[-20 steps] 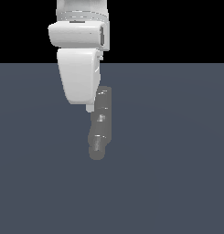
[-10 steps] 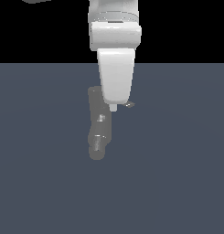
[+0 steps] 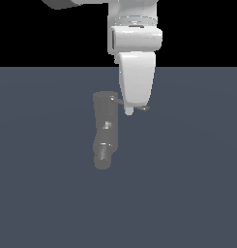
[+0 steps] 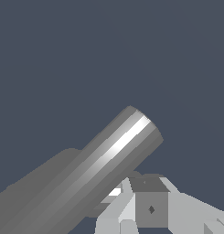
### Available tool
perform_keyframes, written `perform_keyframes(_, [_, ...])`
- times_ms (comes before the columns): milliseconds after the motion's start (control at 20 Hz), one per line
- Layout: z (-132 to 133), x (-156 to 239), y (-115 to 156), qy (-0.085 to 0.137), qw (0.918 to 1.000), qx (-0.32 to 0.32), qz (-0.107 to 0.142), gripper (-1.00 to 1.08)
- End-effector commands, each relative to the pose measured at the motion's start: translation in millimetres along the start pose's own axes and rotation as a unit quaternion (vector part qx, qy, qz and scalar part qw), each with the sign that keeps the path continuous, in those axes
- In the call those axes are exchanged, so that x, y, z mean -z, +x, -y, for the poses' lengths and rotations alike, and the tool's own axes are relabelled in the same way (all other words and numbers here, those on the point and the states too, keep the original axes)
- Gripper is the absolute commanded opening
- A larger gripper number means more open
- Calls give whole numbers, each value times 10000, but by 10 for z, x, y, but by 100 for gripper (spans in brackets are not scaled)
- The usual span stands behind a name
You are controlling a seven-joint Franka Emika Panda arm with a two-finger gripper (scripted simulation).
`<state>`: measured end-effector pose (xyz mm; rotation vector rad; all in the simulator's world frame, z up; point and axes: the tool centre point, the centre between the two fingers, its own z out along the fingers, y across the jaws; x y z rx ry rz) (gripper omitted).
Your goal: Turn on the faucet by rotating a designated handle.
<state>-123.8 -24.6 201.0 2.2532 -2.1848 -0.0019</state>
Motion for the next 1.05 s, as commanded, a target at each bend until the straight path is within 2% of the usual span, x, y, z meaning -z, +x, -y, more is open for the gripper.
perform_keyframes(0, [86, -1, 97, 17, 10000, -30, 4, -100])
perform_keyframes(1000, [593, 1, 678, 15, 9999, -118, 6, -100])
